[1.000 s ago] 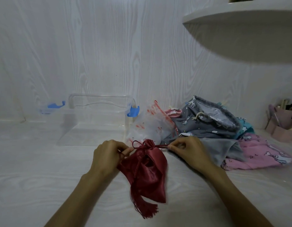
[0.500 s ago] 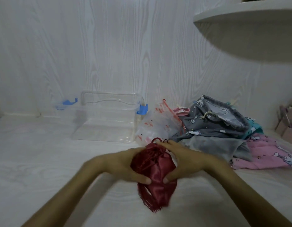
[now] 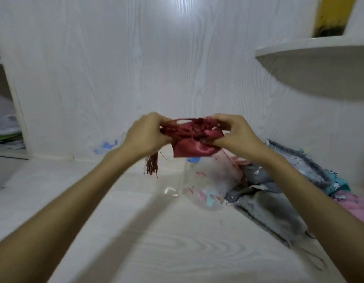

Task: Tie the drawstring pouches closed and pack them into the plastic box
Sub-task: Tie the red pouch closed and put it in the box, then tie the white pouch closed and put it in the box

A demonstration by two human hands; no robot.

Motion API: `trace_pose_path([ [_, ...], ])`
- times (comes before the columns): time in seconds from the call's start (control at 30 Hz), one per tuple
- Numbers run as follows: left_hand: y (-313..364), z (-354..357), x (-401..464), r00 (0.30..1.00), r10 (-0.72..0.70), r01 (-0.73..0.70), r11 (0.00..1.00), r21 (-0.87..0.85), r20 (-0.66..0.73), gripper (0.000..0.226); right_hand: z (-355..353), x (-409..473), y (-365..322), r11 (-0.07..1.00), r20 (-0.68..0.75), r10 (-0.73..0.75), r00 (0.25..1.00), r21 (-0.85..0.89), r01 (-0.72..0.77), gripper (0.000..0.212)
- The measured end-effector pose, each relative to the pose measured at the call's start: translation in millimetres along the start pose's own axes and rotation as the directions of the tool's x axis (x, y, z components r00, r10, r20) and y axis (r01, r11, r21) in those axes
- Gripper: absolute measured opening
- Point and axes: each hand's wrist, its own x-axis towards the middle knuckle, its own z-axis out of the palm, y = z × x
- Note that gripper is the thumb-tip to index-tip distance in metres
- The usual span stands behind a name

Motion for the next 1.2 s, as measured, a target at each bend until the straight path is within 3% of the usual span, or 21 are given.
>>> trace_pose_path([
  [0.13, -17.6, -21.2, 44.0, 0.997, -0.076, 0.078, 0.992, 0.103, -0.027, 0.011, 24.5, 55.1, 4.6, 0.998, -0.061, 0.013, 0.998, -0.058, -0.016, 0.039],
  [0.27, -49.1, 3.1, 63.8, 0.978, -0.195, 0.203, 0.972, 0.119, -0.071, 0.020, 72.8, 73.9, 27.3, 0.986, -0.154, 0.017, 0.988, -0.160, -0.042, 0.039],
  [0.3, -56.1, 14.3, 64.7, 0.974, -0.227, 0.227, 0.971, 0.072, -0.010, 0.030, 81.7, 74.8, 35.2, 0.973, -0.084, 0.054, 0.995, -0.218, -0.071, 0.043],
  [0.37, -62.3, 32.6, 63.9, 0.915, -0.239, 0.230, 0.971, 0.068, 0.325, 0.055, 89.6, 78.1, 50.7, 0.882, 0.214, 0.254, 0.943, -0.451, -0.135, 0.049],
  [0.4, -64.9, 37.8, 63.5, 0.823, -0.274, 0.232, 0.962, 0.146, 0.498, 0.062, 91.1, 81.0, 57.5, 0.807, 0.343, 0.397, 0.851, -0.572, -0.146, 0.050],
  [0.47, -71.3, 39.6, 66.4, 0.668, -0.378, 0.251, 0.925, 0.285, 0.641, 0.071, 87.3, 84.9, 65.8, 0.715, 0.454, 0.575, 0.681, -0.683, -0.149, 0.054],
  [0.53, -78.3, 33.8, 69.2, 0.645, -0.376, 0.198, 0.923, 0.329, 0.665, 0.073, 81.5, 85.5, 68.4, 0.736, 0.479, 0.563, 0.673, -0.662, -0.143, 0.040],
  [0.63, -79.1, 22.5, 70.0, 0.610, -0.334, 0.091, 0.931, 0.355, 0.718, 0.063, 70.5, 81.8, 66.5, 0.849, 0.465, 0.458, 0.757, -0.480, -0.219, 0.030],
  [0.67, -77.1, 17.9, 68.9, 0.627, -0.296, 0.078, 0.944, 0.320, 0.721, 0.055, 64.8, 79.4, 65.3, 0.879, 0.435, 0.430, 0.791, -0.403, -0.256, 0.032],
  [0.73, -72.2, 11.4, 65.6, 0.742, -0.215, 0.076, 0.968, 0.238, 0.635, 0.040, 47.4, 70.9, 67.4, 0.906, 0.332, 0.376, 0.865, -0.330, -0.266, 0.031],
  [0.8, -62.6, 10.9, 58.0, 0.891, -0.140, 0.057, 0.978, 0.200, 0.432, 0.029, 24.9, 58.1, 75.6, 0.892, 0.215, 0.361, 0.907, -0.364, -0.269, 0.027],
  [0.87, -42.4, 23.0, 43.2, 0.980, -0.080, 0.059, 0.991, 0.119, 0.181, 0.019, 2.8, 39.1, 89.6, 0.838, 0.074, 0.409, 0.910, -0.424, -0.342, 0.026],
  [0.93, -17.6, 48.2, 23.1, 0.997, -0.068, 0.071, 0.995, -0.069, 0.046, 0.014, -8.4, 14.3, 103.1, 0.748, -0.068, 0.438, 0.896, -0.525, -0.406, 0.035],
  [1.03, 3.1, 105.6, -3.5, 0.973, -0.035, 0.093, 0.964, -0.248, 0.230, 0.024, -1.1, -24.4, 121.7, 0.603, -0.128, 0.426, 0.896, -0.698, -0.386, 0.051],
  [1.13, -2.5, 171.1, -23.8, 0.920, -0.003, 0.017, 0.999, -0.034, 0.392, 0.060, 22.6, -56.9, 133.7, 0.554, -0.125, 0.282, 0.951, -0.788, -0.268, 0.027],
  [1.2, -11.2, 196.7, -36.7, 0.950, -0.010, -0.002, 0.999, 0.041, 0.311, 0.066, 36.4, -73.7, 132.9, 0.621, -0.198, 0.143, 0.970, -0.745, -0.244, 0.008],
])
